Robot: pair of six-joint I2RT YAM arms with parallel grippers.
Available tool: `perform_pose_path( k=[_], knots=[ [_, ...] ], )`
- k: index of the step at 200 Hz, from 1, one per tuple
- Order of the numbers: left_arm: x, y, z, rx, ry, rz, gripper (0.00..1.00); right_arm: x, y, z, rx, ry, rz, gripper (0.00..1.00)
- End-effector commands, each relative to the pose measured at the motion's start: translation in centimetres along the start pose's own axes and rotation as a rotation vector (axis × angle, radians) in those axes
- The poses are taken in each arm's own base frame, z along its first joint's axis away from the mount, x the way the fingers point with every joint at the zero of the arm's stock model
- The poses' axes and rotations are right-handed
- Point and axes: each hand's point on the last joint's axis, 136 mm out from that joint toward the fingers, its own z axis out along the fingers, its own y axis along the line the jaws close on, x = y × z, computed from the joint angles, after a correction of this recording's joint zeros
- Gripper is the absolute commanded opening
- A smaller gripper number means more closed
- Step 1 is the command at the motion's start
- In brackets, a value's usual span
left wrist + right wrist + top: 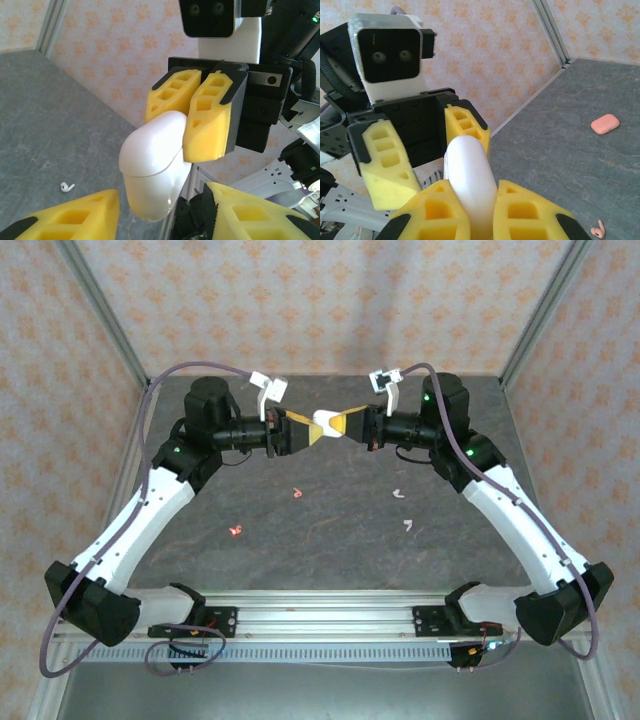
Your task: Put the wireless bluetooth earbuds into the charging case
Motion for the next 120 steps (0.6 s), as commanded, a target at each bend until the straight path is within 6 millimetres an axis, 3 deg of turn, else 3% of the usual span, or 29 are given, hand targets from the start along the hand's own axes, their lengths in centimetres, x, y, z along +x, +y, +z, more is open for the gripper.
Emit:
perform_pose_path(
  k=[1,61,79,107,120],
  knots=[
    [-1.5,-1.4,0.0,0.066,-0.029,0.016,0.43,-1.0,1.8,-0.7,-0.050,-0.042,-0.042,0.06],
    [-0.8,-1.6,1.0,0.096,0.009,0.007,0.33,-1.0,1.9,-0.6,-0.056,-0.042,-0.033,0.06],
    [-0.4,-1.8,1.4,0.105,0.034,0.012,0.24,-0.8,1.8,-0.5,-0.058,-0.034,-0.021,0.06],
    [0.6,-2.0,1.8,0.094,0.090,0.041,0.00,-0.7,1.6,-0.3,-0.060,-0.036,-0.004,0.08],
    [1.3,-1.6,1.7,0.069,0.114,0.062,0.00,-0.7,1.4,-0.2,-0.056,-0.035,0.003,0.12]
  ],
)
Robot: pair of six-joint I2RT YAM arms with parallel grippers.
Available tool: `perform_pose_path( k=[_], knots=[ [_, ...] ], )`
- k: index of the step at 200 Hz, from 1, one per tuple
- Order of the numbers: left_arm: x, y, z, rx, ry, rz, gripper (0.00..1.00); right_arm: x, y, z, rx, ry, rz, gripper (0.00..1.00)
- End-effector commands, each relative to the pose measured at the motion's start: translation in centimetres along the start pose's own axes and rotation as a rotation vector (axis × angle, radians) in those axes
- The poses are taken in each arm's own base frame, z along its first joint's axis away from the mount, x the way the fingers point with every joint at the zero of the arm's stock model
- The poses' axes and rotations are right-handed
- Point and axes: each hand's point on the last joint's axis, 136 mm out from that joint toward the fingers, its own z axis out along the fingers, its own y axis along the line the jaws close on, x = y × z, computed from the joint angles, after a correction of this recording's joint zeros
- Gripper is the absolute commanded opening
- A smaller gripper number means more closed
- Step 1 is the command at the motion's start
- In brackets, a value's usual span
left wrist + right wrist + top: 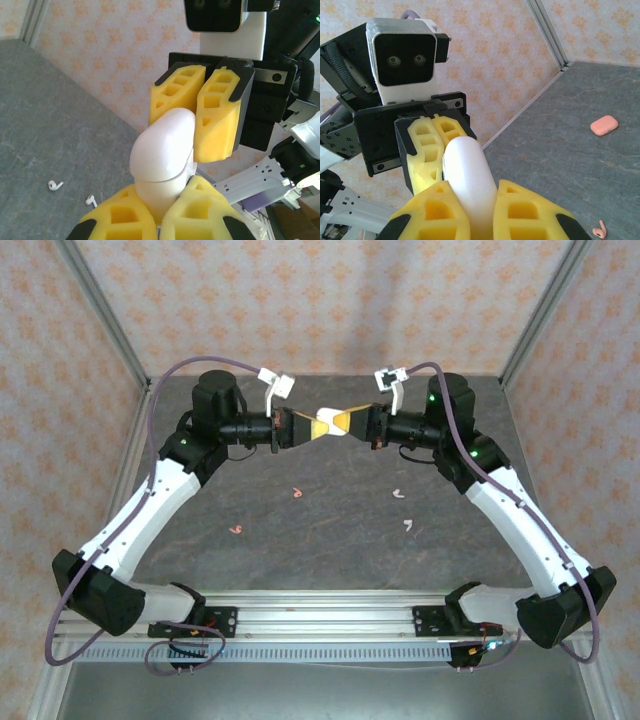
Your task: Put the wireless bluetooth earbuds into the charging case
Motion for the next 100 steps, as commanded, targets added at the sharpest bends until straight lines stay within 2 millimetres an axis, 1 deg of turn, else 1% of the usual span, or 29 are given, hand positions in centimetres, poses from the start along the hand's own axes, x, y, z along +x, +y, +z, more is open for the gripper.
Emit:
perform_pose_path(
  k=[1,20,43,60,82,100],
  knots=[
    [1.2,-1.4,0.6,0.022,0.069,0.081,0.00,-0.4,1.3,0.3,-0.056,-0.018,-0.014,0.12],
    [1.8,-0.9,0.7,0.004,0.076,0.102,0.00,0.5,0.6,0.6,-0.044,0.008,0.005,0.17],
    [2.5,-0.3,0.6,-0.016,0.056,0.151,0.00,2.2,-0.9,1.2,-0.016,0.060,0.050,0.26],
    [2.9,-0.3,0.3,-0.028,0.038,0.211,0.00,3.4,-2.1,1.4,0.024,0.092,0.077,0.32],
    [3.6,0.1,-0.1,-0.064,0.033,0.261,0.00,4.2,-3.3,1.5,0.074,0.121,0.113,0.39],
    [4.0,0.6,-0.3,-0.094,0.030,0.286,0.00,4.8,-4.2,1.7,0.114,0.147,0.152,0.43]
  ],
)
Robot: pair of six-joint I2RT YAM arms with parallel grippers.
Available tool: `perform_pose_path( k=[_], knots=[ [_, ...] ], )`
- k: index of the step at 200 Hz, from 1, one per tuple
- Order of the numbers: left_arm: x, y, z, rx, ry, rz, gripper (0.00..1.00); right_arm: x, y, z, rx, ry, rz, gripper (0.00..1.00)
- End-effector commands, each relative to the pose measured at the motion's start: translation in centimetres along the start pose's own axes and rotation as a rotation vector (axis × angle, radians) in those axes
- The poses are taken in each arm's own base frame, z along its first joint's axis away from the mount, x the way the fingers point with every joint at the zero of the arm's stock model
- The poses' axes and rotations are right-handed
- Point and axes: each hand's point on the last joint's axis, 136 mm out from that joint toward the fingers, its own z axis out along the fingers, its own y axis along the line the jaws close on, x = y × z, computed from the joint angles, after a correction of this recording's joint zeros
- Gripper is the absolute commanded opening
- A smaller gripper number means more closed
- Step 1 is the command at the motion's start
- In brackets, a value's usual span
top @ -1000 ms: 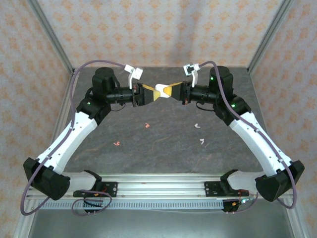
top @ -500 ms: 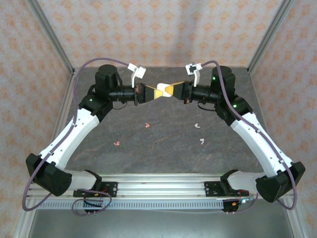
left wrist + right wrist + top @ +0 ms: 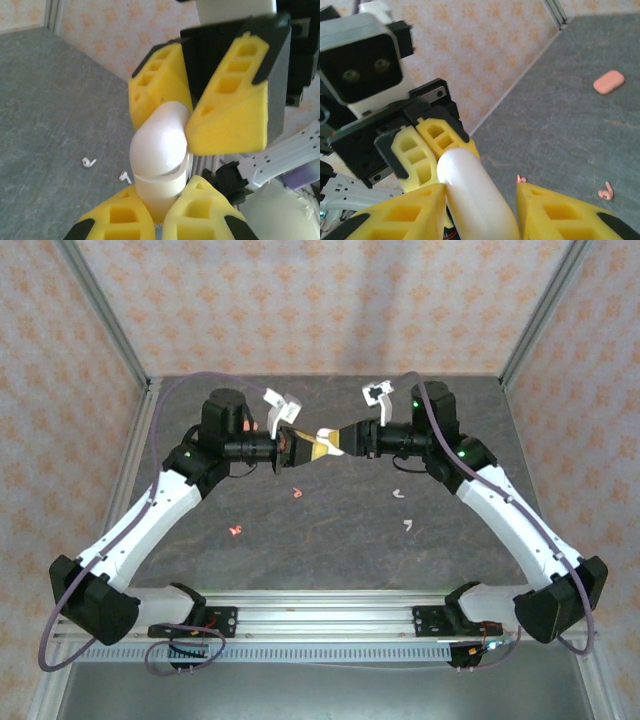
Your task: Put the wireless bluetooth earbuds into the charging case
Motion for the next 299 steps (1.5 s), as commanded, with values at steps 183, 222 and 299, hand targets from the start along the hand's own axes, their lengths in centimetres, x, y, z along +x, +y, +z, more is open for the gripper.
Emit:
perform_pose_path(
  k=[183,222,299],
  knots=[
    [5.0,3.9,-1.7,-0.255,-0.088,0.234,0.00,2.8,-11.2,-4.5,0.585,0.017,0.341,0.52],
    [6.4,4.4,-2.0,-0.282,-0.086,0.246,0.00,6.4,-16.6,-5.6,0.830,0.137,0.365,0.50],
    [8.0,4.8,-2.5,-0.304,-0.095,0.216,0.00,13.8,-25.9,-4.9,1.074,0.557,0.365,0.52]
  ],
)
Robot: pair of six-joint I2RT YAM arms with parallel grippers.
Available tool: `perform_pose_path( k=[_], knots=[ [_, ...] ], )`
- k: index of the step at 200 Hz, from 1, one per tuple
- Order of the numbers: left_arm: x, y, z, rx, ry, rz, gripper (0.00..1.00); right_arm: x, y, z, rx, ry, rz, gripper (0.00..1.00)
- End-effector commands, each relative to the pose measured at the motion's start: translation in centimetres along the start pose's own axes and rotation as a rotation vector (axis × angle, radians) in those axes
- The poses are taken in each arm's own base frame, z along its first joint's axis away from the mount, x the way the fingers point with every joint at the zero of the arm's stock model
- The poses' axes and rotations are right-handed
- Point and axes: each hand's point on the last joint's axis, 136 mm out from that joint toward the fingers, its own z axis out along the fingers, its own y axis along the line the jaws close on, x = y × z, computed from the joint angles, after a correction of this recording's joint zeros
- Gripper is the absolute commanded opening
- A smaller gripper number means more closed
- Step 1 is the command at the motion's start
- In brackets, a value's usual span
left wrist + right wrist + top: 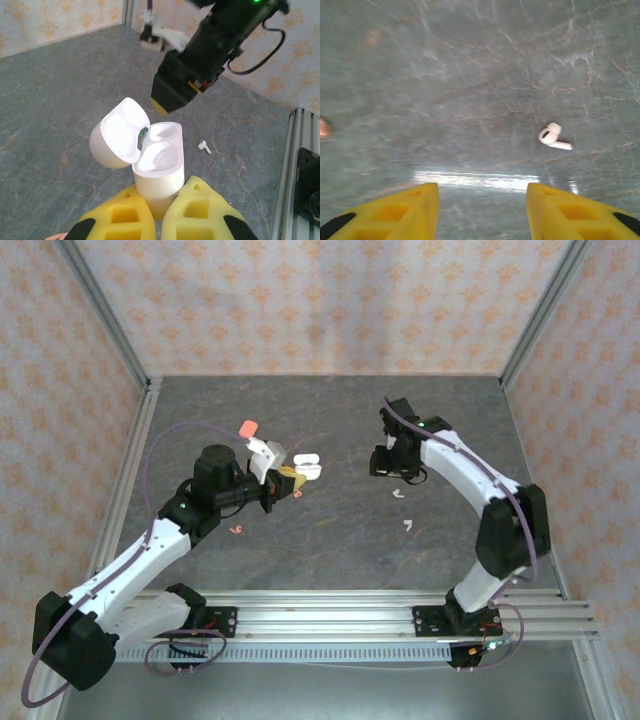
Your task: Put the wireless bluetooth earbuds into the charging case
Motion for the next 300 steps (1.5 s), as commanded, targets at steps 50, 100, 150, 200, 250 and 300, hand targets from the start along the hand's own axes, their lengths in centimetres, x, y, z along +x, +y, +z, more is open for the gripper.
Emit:
perform_pose_path(
  k=[50,100,150,200,250,300],
  knots=[
    [-0.4,-0.1,-0.8,-0.028,-0.046,0.025,0.00,-0.5,-2.9,4.7,-0.020,0.161,0.066,0.55],
    [0.0,-0.1,-1.0,-0.035,-0.029,0.029,0.00,0.5,-4.1,6.6,-0.093,0.194,0.184,0.62],
    [0.0,0.0,-0.7,-0.030,-0.024,0.026,0.00,2.1,-4.1,8.6,-0.119,0.253,0.207,0.62],
    [0.3,0.0,-0.9,-0.037,-0.015,0.030,0.00,3.0,-2.9,8.4,-0.190,0.262,0.314,0.60],
    [0.3,0.0,-0.9,-0.038,-0.014,0.028,0.00,3.1,-1.9,7.4,-0.252,0.251,0.451,0.59],
    [0.5,0.0,-1.0,-0.041,-0.008,0.027,0.00,1.5,-2.3,4.7,-0.215,0.182,0.423,0.57]
  ],
)
